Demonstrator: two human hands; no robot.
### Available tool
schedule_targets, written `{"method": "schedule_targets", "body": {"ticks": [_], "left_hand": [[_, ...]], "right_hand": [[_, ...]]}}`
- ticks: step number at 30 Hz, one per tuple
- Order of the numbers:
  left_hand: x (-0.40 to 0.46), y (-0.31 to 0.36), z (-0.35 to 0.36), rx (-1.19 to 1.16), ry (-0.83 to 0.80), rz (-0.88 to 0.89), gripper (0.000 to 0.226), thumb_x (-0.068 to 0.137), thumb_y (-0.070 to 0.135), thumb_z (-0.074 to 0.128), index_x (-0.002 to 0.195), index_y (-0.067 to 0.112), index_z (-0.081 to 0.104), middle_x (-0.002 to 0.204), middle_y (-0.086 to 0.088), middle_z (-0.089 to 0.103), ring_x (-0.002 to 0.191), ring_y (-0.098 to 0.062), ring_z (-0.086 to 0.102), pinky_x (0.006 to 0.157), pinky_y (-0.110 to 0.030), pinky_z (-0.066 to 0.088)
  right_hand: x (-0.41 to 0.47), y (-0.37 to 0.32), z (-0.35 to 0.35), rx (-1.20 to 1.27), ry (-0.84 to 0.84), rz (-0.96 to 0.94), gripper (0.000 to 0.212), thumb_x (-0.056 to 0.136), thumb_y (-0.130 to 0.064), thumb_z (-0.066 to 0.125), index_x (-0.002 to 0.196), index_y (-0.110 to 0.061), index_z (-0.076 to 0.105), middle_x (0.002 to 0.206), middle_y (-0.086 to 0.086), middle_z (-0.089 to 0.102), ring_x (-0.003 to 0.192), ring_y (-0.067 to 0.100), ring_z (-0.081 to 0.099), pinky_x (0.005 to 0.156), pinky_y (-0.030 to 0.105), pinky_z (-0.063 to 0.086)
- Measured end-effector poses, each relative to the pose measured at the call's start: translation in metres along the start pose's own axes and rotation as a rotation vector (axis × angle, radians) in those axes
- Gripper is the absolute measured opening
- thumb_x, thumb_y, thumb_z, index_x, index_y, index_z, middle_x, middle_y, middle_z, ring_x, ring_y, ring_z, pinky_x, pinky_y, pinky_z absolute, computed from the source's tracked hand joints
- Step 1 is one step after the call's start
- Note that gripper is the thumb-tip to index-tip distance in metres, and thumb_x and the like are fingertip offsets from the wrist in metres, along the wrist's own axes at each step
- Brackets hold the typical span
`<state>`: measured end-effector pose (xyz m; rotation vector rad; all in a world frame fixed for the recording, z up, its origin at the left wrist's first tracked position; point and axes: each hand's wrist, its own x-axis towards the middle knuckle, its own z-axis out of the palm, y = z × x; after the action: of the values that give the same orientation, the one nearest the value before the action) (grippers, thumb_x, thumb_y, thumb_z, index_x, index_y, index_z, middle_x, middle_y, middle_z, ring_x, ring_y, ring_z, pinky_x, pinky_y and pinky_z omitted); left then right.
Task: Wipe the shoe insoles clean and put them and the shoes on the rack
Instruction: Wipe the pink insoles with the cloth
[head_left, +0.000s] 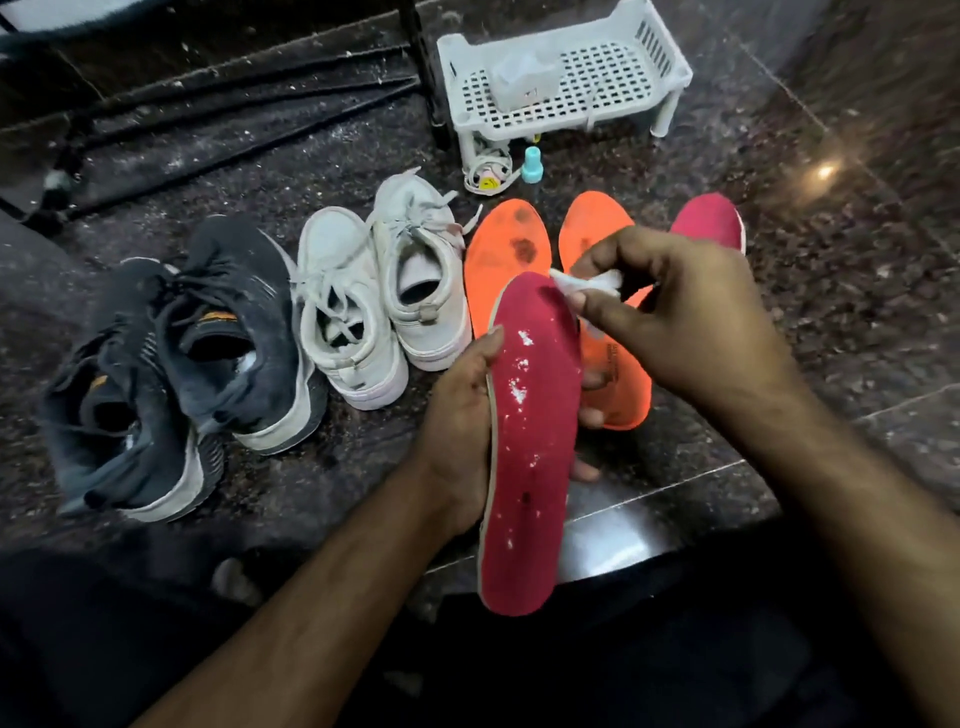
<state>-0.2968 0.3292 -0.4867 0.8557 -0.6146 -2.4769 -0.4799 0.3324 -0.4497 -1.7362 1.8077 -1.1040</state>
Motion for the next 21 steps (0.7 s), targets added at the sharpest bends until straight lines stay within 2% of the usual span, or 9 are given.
{"method": "schedule_targets", "body": {"ticks": [2,4,7,10,12,14,15,18,21], "left_hand": [[0.001,-0.001,0.0,-0.011,-0.02,-0.005,0.067,0.095,0.059,0.036,0.125,0.007,0.066,0.117,-0.02,0.065,0.092,-0.035,0.069,0.072,-0.055,0.058],[0.002,-0.003,0.002,0.011,-0.005,-0.004,0.07,0.096,0.067,0.03,0.117,0.016,0.073,0.112,-0.017,0.069,0.092,-0.035,0.07,0.076,-0.057,0.057],[0.003,-0.004,0.004,0.019,0.006,-0.014,0.073,0.097,0.072,0.022,0.112,0.024,0.076,0.104,-0.016,0.073,0.087,-0.034,0.07,0.069,-0.055,0.059],[0.002,-0.004,0.004,0.019,-0.002,-0.024,0.069,0.097,0.069,0.028,0.113,0.02,0.074,0.103,-0.015,0.072,0.087,-0.033,0.069,0.066,-0.053,0.058],[0.001,-0.003,0.005,0.023,-0.005,-0.007,0.067,0.097,0.066,0.029,0.106,0.02,0.077,0.102,-0.012,0.073,0.087,-0.032,0.071,0.067,-0.053,0.058],[-0.002,-0.001,0.007,0.016,-0.018,0.008,0.067,0.097,0.065,0.03,0.101,0.02,0.078,0.1,-0.012,0.073,0.086,-0.031,0.071,0.067,-0.052,0.058],[-0.003,0.0,0.009,0.014,-0.022,0.011,0.067,0.097,0.066,0.029,0.1,0.02,0.078,0.098,-0.013,0.072,0.084,-0.031,0.071,0.065,-0.052,0.058],[-0.004,-0.001,0.01,0.027,-0.044,-0.03,0.074,0.097,0.07,0.027,0.097,0.016,0.078,0.09,-0.017,0.07,0.079,-0.033,0.069,0.06,-0.051,0.059],[-0.003,-0.005,0.007,0.052,-0.082,-0.036,0.076,0.097,0.07,0.024,0.102,0.015,0.075,0.092,-0.017,0.069,0.078,-0.03,0.066,0.057,-0.045,0.058]], "right_hand": [[-0.001,-0.002,0.0,0.008,-0.044,-0.033,0.009,0.086,-0.029,0.076,0.093,-0.027,0.072,0.083,-0.012,0.07,0.076,0.004,0.064,0.066,0.016,0.046],[-0.005,-0.002,0.003,-0.013,-0.135,-0.081,0.011,0.087,-0.028,0.074,0.097,-0.027,0.071,0.087,-0.011,0.068,0.077,0.005,0.062,0.069,0.025,0.05],[-0.01,-0.003,0.007,-0.116,-0.238,-0.178,0.013,0.089,-0.028,0.069,0.102,-0.028,0.069,0.091,-0.011,0.063,0.08,0.005,0.058,0.071,0.03,0.048],[-0.01,-0.008,0.003,-0.119,-0.167,-0.203,0.013,0.09,-0.024,0.066,0.103,-0.026,0.068,0.092,-0.008,0.062,0.083,0.007,0.057,0.073,0.025,0.044],[-0.01,-0.01,-0.003,-0.08,-0.102,-0.189,0.013,0.09,-0.023,0.066,0.102,-0.025,0.069,0.092,-0.006,0.064,0.082,0.007,0.058,0.071,0.02,0.043],[-0.013,-0.014,-0.003,-0.077,-0.127,-0.221,0.013,0.091,-0.023,0.066,0.103,-0.023,0.069,0.093,-0.006,0.064,0.084,0.007,0.058,0.072,0.017,0.041],[-0.015,-0.017,-0.001,-0.087,-0.178,-0.246,0.014,0.091,-0.024,0.066,0.104,-0.022,0.069,0.093,-0.006,0.063,0.085,0.008,0.059,0.073,0.019,0.042],[-0.02,-0.017,0.01,-0.178,-0.303,-0.306,0.016,0.09,-0.028,0.063,0.104,-0.023,0.069,0.093,-0.005,0.061,0.09,0.014,0.06,0.076,0.038,0.051],[-0.015,-0.011,0.008,-0.247,-0.192,-0.27,0.015,0.09,-0.026,0.064,0.103,-0.022,0.071,0.092,-0.002,0.061,0.088,0.018,0.061,0.076,0.041,0.051]]}}
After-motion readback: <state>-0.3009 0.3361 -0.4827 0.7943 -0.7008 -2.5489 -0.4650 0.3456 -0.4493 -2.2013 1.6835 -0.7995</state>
